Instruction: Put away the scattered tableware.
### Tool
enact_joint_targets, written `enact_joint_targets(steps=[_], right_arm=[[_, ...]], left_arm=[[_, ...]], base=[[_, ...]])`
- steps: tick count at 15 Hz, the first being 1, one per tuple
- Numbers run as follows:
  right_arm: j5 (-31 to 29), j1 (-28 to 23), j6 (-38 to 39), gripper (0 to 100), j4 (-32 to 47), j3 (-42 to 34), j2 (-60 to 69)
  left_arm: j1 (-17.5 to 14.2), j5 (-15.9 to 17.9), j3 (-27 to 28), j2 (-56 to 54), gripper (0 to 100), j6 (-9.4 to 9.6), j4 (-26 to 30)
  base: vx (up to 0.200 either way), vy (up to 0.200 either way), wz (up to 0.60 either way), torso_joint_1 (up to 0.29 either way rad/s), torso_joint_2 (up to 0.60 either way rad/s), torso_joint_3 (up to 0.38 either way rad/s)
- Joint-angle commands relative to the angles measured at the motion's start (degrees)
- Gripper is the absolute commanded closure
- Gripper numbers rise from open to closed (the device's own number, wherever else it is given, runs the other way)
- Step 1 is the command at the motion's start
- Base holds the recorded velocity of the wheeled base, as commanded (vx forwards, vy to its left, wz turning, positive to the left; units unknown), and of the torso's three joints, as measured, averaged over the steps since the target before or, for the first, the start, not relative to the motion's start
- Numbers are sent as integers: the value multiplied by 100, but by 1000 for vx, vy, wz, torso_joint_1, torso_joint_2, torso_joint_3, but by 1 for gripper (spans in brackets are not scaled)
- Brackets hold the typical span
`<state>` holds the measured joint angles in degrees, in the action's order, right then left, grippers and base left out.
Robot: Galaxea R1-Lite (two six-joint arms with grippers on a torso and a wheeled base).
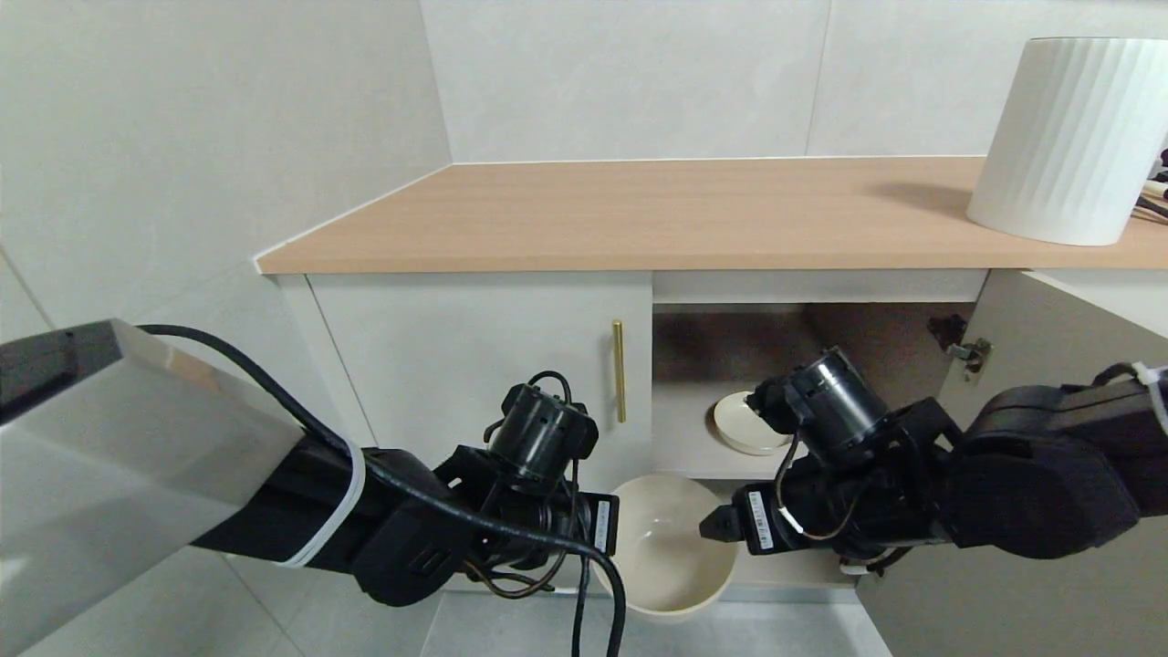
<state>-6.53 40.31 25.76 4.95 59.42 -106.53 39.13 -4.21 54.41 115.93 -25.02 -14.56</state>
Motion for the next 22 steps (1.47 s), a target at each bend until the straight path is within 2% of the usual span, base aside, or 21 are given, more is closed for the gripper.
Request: enact_joint_targets(steps=[1,4,5,16,17,22], right_arm=[[-41,20,-1,0,-20,17,-430],[-85,20,-1,0,-38,17,-491],[-85,20,-1,100,-38,26,-518],[-94,73,-1,100,-47,26,-509],[-94,73,-1,100,-47,26,-518],[-94,73,-1,100,-47,26,-553]], left_arm=[[7,-1,0,-18,100,-3,-3],[51,-10,-9,-44,100,-12,-3],[51,-10,0,-44,100,-12,-3],[51,-1,-9,-36,100,-30,-3],[51,-1,0,-36,0,-30,-3],[51,-10,0,-44,0,-65,-126]], base=[[0,0,0,0,0,0],[0,0,0,0,0,0],[0,0,0,0,0,0],[0,0,0,0,0,0],[0,0,0,0,0,0],[0,0,0,0,0,0]])
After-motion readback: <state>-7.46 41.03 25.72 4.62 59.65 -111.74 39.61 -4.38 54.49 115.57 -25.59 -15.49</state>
